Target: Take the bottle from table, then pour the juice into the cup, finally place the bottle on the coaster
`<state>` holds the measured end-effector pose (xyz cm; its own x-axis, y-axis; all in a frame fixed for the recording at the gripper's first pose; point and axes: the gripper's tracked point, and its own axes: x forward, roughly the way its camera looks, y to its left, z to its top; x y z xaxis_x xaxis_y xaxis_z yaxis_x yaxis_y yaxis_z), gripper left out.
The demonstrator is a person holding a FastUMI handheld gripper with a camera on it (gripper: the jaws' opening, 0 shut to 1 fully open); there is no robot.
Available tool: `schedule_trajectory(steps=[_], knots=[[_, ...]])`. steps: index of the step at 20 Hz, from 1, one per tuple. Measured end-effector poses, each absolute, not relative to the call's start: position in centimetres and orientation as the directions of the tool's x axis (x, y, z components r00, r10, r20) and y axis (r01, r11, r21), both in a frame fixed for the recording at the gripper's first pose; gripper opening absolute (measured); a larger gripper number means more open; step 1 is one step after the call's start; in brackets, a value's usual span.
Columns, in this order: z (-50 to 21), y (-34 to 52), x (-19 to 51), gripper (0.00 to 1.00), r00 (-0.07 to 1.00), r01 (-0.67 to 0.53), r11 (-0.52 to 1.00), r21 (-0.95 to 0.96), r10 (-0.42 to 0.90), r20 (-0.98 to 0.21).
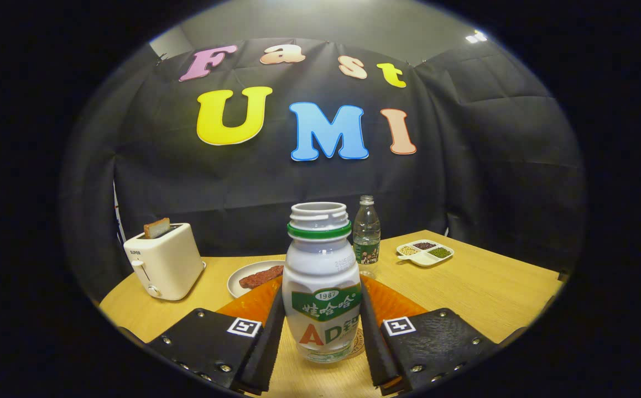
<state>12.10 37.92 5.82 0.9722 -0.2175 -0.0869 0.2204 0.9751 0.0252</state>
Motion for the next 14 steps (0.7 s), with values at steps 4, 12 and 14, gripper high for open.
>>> schedule_trajectory(steps=[4,12,14], knots=[[4.1,37.9,12.8,0.66,0.966,0.228,0.974,-0.011,-0.228,-0.122],[1.9,37.2,15.4,0.66,0.964,0.224,0.974,-0.022,-0.225,-0.144],[1.9,37.1,15.6,0.66,0.965,0.227,0.974,-0.015,-0.227,-0.134]])
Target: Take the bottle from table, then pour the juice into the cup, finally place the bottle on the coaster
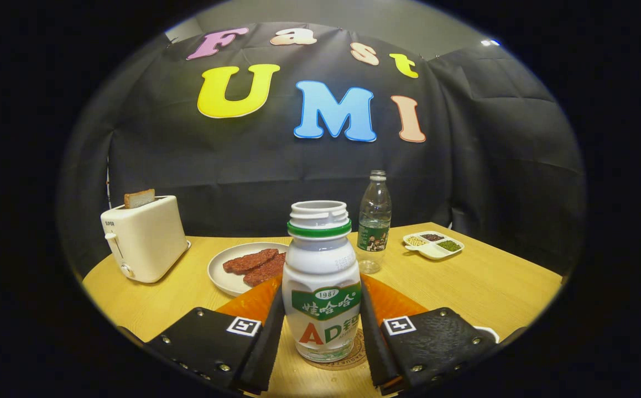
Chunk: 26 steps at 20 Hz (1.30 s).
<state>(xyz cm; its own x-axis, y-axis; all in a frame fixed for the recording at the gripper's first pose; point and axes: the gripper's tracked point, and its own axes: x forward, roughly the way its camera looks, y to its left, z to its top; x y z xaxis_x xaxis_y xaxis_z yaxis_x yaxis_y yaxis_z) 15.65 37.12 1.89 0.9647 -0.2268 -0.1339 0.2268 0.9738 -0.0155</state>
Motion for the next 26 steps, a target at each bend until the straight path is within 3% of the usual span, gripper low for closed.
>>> schedule_trajectory(steps=[15,18,26], knots=[[2.1,36.0,15.3,0.7,0.962,0.257,0.966,0.011,-0.255,-0.101],[3.2,36.0,15.2,0.74,0.967,0.248,0.968,0.041,-0.245,-0.066],[8.1,36.2,13.6,0.74,0.97,0.237,0.969,0.071,-0.24,0.036]])
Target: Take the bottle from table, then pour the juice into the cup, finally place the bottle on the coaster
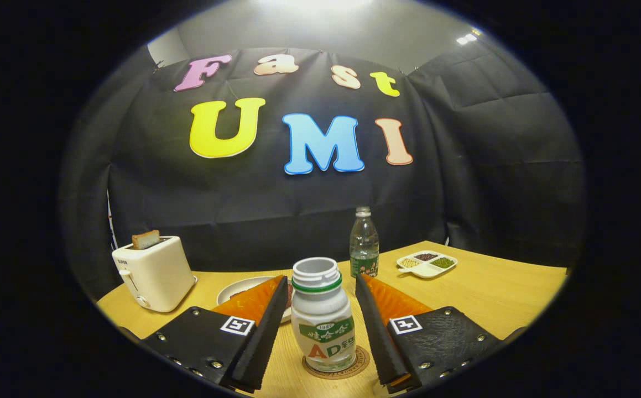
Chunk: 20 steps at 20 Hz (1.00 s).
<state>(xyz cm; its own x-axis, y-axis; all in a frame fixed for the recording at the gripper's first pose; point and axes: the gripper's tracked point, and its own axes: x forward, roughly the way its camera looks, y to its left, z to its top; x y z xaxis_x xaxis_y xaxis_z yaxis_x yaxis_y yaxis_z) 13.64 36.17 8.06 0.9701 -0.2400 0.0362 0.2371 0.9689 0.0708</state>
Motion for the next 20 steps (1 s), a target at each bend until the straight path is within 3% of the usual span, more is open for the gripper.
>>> schedule_trajectory(steps=[6,13,20], knots=[[13.4,35.7,10.8,0.74,0.957,0.244,0.966,0.086,-0.254,0.139],[16.4,34.1,6.9,0.74,0.962,0.203,0.976,0.085,-0.215,0.171],[16.6,25.6,-0.3,0.74,0.933,0.262,0.961,0.093,-0.276,0.231]])
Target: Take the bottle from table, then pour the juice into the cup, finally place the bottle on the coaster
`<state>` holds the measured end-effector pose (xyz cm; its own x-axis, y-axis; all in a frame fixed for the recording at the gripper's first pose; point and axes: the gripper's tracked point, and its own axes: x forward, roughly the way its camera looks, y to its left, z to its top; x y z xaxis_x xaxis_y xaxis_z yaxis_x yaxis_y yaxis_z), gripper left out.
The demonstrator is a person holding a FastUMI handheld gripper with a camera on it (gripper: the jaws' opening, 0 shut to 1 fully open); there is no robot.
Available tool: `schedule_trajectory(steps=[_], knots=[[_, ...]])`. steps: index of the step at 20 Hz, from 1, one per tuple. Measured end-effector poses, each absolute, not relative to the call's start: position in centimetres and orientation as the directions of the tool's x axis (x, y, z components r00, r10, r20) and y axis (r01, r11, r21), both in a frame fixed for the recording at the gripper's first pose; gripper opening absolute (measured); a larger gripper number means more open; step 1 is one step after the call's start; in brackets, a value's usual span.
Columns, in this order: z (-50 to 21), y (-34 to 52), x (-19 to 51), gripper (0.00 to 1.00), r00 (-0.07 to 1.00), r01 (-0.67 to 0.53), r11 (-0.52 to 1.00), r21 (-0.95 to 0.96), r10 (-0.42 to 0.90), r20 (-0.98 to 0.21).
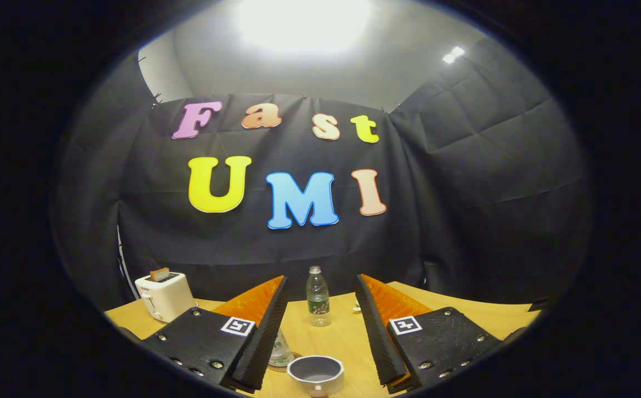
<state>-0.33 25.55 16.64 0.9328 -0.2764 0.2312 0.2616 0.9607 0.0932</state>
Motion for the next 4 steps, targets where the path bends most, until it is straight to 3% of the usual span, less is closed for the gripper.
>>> schedule_trajectory(steps=[4], knots=[[14.5,18.1,-2.8,0.74,0.906,0.342,0.934,0.103,-0.357,0.229]])
